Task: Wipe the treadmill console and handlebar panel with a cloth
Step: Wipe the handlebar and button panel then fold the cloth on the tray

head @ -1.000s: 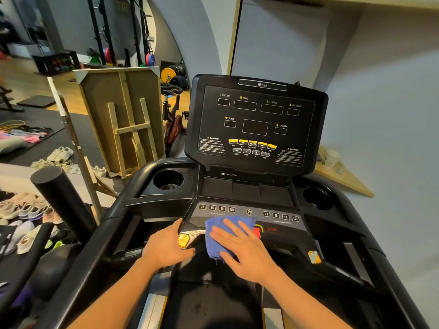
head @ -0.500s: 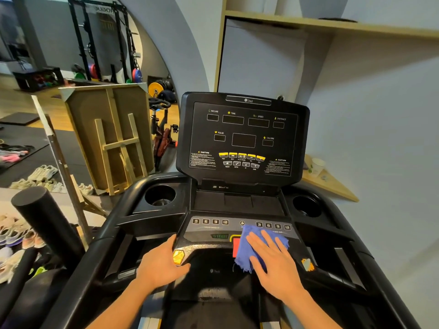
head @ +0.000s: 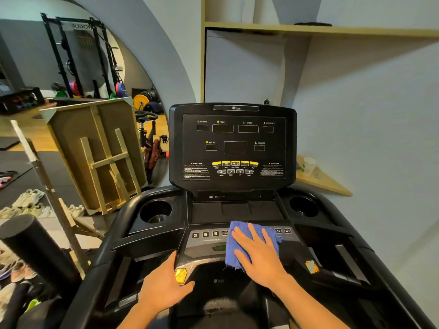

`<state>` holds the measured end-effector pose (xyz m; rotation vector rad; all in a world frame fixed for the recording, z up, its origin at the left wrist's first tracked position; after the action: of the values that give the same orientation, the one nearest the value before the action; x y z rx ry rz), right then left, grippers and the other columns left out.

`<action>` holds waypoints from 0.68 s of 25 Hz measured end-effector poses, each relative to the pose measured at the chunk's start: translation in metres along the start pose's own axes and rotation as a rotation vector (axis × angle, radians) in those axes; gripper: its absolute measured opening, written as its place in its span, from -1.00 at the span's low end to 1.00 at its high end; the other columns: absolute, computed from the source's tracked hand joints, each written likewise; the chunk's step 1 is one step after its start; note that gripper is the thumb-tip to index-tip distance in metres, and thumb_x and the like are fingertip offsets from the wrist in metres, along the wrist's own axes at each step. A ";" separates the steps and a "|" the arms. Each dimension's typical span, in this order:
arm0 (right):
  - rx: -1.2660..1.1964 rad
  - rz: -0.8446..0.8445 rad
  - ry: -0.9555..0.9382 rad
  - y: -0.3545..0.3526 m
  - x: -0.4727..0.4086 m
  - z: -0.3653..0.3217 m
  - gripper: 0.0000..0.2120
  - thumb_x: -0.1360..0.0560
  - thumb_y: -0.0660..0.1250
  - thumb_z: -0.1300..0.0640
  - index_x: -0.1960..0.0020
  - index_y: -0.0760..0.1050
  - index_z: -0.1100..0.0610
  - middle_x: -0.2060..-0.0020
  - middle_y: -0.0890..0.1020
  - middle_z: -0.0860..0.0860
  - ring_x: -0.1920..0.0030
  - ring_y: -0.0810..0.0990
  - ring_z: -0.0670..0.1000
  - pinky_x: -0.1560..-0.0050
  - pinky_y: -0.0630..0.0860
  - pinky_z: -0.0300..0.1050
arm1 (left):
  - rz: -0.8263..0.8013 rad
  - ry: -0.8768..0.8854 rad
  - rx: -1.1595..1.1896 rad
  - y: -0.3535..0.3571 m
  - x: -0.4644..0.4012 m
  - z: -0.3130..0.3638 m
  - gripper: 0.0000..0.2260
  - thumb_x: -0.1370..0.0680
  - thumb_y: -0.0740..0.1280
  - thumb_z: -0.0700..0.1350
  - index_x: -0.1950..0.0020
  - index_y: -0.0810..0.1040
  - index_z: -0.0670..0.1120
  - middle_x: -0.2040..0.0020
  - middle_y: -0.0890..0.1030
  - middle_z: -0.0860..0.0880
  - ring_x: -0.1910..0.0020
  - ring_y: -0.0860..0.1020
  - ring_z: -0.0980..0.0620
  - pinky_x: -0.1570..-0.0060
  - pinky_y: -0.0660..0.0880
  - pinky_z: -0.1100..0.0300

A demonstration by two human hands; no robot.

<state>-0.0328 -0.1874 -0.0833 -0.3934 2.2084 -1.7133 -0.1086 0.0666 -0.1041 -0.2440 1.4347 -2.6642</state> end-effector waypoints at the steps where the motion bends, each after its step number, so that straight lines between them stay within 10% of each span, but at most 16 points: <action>1: -0.026 -0.017 -0.017 -0.003 0.000 -0.001 -0.28 -0.43 -0.40 -0.45 -0.54 -0.04 -0.28 -0.57 0.11 -0.15 -0.58 -0.03 -0.03 -0.52 -0.27 0.02 | -0.007 0.001 0.005 0.000 -0.001 0.000 -0.15 -0.36 0.43 0.30 -0.55 0.15 0.12 -0.37 0.51 0.13 -0.27 0.53 0.09 -0.28 0.44 0.16; 8: -0.248 0.029 0.031 -0.055 -0.012 0.051 -0.23 -0.36 -0.21 -0.51 -0.43 0.34 -0.26 -0.30 0.54 -0.24 -0.28 0.48 -0.18 -0.37 0.39 -0.14 | 0.276 -0.095 0.146 -0.010 -0.024 -0.013 -0.50 -0.40 0.54 -0.06 -0.32 0.54 -0.07 -0.09 0.46 0.00 -0.13 0.50 -0.05 -0.21 0.43 0.02; 11: -0.182 0.010 -0.005 -0.078 -0.028 0.073 -0.48 -0.53 0.06 -0.39 -0.37 0.43 -0.21 -0.13 0.63 -0.22 -0.12 0.51 -0.17 -0.26 0.43 -0.17 | 0.413 0.120 0.094 -0.026 -0.045 0.045 -0.60 -0.37 0.55 -0.10 -0.18 0.57 0.03 -0.01 0.50 0.05 -0.05 0.50 -0.04 -0.10 0.43 0.04; 17: -0.155 -0.109 -0.207 -0.086 -0.047 0.080 -0.59 -0.52 0.31 -0.21 -0.29 0.53 -0.04 -0.07 0.62 -0.10 -0.07 0.47 -0.06 0.01 0.44 -0.15 | -0.006 0.445 -0.097 0.005 -0.093 0.155 -0.66 -0.46 0.25 0.31 -0.20 0.36 0.32 -0.11 0.45 0.29 -0.15 0.38 0.30 -0.21 0.36 0.31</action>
<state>0.0453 -0.2603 -0.0145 -0.7077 2.2078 -1.4813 0.0124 -0.0475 -0.0322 0.3626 1.6756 -2.7720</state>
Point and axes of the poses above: each hand's wrist, its own x-axis away from the middle knuckle, its own y-axis out of the palm, z = x × y, the point moved 8 cm from there along -x, towards the middle knuckle
